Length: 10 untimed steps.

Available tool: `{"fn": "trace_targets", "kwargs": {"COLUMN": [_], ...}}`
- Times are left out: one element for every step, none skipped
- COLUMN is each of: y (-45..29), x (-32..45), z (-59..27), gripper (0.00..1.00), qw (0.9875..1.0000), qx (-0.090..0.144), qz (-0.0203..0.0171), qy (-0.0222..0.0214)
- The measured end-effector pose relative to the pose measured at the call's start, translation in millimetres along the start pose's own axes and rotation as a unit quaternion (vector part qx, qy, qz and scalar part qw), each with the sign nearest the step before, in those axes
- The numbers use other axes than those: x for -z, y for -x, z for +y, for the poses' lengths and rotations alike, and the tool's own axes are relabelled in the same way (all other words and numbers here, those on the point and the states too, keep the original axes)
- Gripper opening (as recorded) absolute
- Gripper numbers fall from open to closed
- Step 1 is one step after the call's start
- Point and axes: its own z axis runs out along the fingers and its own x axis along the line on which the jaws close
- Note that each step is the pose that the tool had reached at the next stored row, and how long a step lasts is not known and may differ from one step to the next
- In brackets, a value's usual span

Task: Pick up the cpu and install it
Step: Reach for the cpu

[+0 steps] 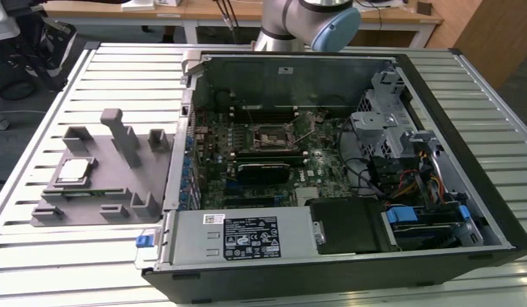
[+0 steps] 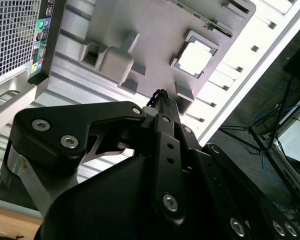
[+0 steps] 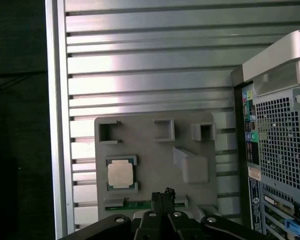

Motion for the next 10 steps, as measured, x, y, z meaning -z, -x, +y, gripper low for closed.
{"fn": "trace_targets", "kwargs": {"y": [-2.0,-3.9,-5.7,-7.7,-9.2,-10.7,-12.0,-13.3,-14.5,-15.8], "x": [-0.1,-0.3,-0.4,-0.4,-0.5,-0.5,-0.5,-0.5,-0.6,-0.5], "z": [-0.3,-0.6,-0.9,-1.2,-1.4,-1.6,-1.7,-1.8,-1.9,-2.0], "gripper": [0.11,0.11,0.11,0.11,0.11,0.11,0.11,0.11,0.11,0.11], "qw": [1.0,1.0,1.0,1.0,1.0,1.0,1.0,1.0,1.0,1.0], "qx": [0.0,0.0,0.0,0.0,0.0,0.0,0.0,0.0,0.0,0.0], "qz": [0.0,0.0,0.0,0.0,-0.0001,0.0,0.0,0.0,0.0,0.0], "qy": [0.0,0.0,0.0001,0.0,0.0,0.0,0.0,0.0,0.0,0.0]}}
